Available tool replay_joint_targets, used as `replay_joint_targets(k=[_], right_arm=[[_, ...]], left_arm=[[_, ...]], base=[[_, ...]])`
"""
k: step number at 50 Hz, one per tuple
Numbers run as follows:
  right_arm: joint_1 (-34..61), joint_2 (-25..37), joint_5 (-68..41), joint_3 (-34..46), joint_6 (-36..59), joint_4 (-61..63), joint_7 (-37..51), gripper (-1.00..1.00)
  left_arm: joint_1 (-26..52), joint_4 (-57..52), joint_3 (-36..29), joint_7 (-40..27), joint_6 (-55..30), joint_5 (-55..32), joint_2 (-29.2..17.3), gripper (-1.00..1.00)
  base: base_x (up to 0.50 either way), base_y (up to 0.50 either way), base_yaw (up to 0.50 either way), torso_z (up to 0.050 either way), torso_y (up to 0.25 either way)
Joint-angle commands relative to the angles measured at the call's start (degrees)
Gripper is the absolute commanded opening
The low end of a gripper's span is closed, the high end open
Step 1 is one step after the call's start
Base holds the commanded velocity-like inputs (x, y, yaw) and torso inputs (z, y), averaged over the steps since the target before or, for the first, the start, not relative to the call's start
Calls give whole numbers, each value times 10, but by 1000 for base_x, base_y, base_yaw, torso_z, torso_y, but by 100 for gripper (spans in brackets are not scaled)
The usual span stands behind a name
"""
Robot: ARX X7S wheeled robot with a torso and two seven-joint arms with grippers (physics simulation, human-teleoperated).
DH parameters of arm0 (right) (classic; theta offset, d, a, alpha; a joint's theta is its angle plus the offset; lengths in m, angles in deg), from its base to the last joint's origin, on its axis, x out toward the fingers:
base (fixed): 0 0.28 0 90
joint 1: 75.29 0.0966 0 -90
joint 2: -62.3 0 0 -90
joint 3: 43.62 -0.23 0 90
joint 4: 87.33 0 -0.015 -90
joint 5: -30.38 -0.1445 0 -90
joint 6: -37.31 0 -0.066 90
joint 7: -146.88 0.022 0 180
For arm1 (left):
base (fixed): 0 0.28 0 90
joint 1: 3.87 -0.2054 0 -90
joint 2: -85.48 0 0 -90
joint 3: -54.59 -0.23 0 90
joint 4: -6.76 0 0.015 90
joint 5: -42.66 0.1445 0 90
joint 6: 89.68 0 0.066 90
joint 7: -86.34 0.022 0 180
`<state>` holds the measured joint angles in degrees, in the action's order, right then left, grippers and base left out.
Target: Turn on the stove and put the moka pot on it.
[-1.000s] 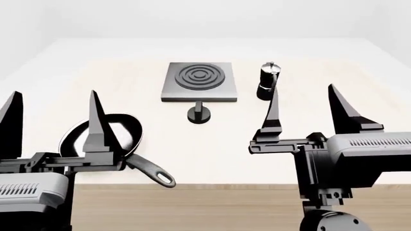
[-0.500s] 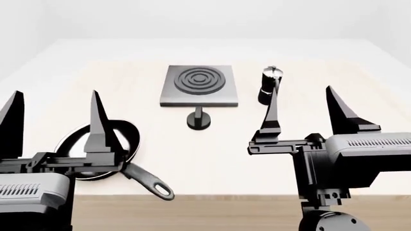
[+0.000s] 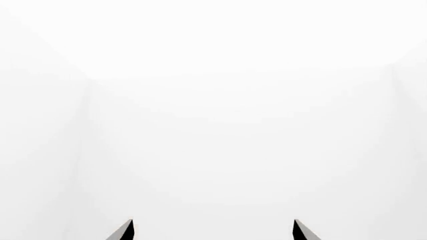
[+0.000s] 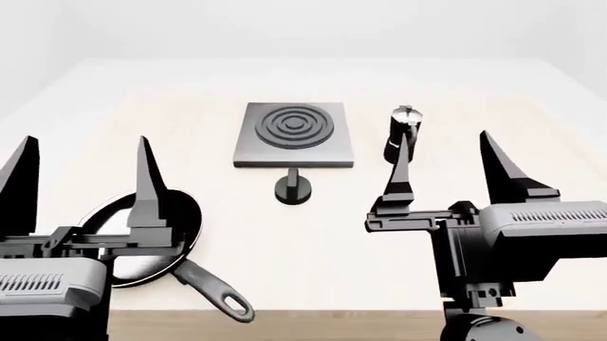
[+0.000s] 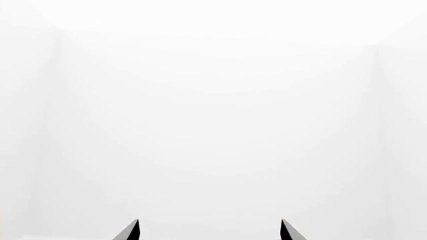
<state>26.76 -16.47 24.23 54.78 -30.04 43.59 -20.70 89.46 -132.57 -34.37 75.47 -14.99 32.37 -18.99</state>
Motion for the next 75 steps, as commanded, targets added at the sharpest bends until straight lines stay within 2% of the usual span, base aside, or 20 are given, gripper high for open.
replay_joint_targets(k=[1,23,30,33,37,47,49,52,61,75], right_arm=[[-9,4,-2,3,-20,-9,5,100],[7,12,-13,8,8,4,15,100],[-5,15,-11,12,-22,-13,18,100],[10,16,-17,12,8,5,20,100],[-2,17,-14,14,-18,-9,20,100],[10,21,-21,15,7,6,26,100],[-2,21,-16,19,-22,-10,25,100],[12,22,-23,17,9,8,28,100],[14,26,-27,18,13,12,31,100],[-1,29,-24,25,-16,-2,35,100]], left_arm=[[-1,1,-3,-3,2,-1,-4,100],[2,-1,-7,-13,-2,-7,-14,100],[2,-1,-10,-16,-2,-8,-18,100],[3,-3,-9,-18,-4,-11,-19,100],[2,3,-13,-19,2,-9,-19,100],[1,0,-13,-22,1,-13,-25,100],[3,1,-14,-23,0,-13,-26,100],[4,0,-14,-24,-1,-15,-27,100],[8,-2,-19,-28,-5,-17,-30,100],[2,2,-21,-32,3,-19,-34,100]], base=[[219,0,0,0,0],[222,0,0,0,0],[225,0,0,0,0],[227,0,0,0,0],[222,0,0,0,0],[223,0,0,0,0],[221,0,0,0,0],[221,0,0,0,0],[223,0,0,0,2],[223,0,0,0,0]])
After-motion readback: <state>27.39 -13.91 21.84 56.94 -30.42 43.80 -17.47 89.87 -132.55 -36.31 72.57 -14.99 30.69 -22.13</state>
